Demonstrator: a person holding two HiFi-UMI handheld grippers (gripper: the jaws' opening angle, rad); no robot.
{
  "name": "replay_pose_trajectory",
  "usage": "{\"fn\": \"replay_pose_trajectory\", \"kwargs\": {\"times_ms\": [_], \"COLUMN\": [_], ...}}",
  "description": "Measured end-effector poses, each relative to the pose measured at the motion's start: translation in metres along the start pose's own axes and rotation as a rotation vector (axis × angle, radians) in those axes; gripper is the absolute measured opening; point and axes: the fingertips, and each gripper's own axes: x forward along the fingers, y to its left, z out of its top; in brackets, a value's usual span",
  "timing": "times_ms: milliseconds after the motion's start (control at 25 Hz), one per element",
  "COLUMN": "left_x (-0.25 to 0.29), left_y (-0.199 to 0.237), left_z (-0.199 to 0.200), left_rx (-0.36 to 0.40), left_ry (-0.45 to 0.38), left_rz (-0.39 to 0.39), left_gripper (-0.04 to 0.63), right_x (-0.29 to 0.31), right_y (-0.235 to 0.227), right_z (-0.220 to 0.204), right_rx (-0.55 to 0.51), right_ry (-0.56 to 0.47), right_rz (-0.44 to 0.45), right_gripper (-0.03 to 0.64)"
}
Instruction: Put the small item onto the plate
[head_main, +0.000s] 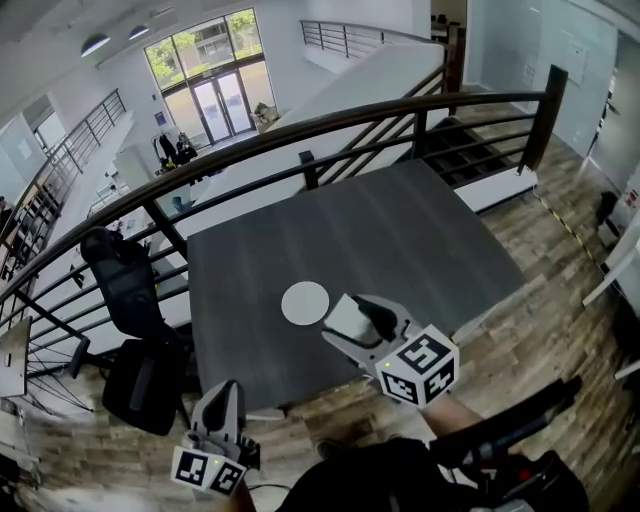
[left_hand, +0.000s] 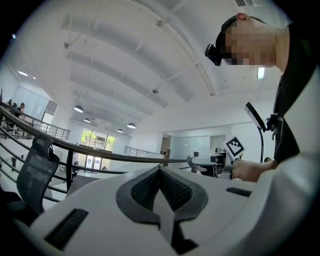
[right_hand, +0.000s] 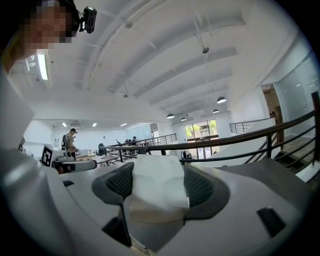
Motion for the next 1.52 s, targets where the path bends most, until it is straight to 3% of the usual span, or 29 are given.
{"fn": "replay_pose_trajectory", "kwargs": {"times_ms": [440,720,920,1240,1520], "left_x": [-0.004,0.028,0.057,0.079,0.088], "left_y": [0.047,0.058,0.056,0.060,0.069], "left_z": [0.002,0.012,0.033,0.028,0.021], "left_rx": [-0.006,-0.006,-0.002,0.045,0.059], "left_ry": [0.005,0.011,-0.048,-0.004,0.021], "left_rz": [-0.055,0.011,0.025,0.125,0.175], "left_gripper": [0.003,0.003,0.003,0.003,0.003], "right_x": [0.056,0.086,0.110,0.135,0.170], "right_y": [0.023,-0.004,-0.029,-0.066,-0.091], "right_z": [0.005,0.016,0.019,0.022,-0.008], "right_rx": [0.011,0.006,0.008,-0.025,-0.025], "right_ry": [0.002,0.021,0.034,0.040,0.103], "right_rz": [-0.021,0.045,0.098,0.152,0.165], "right_gripper": [0.319,0.319,0.319,0.319,0.319]}}
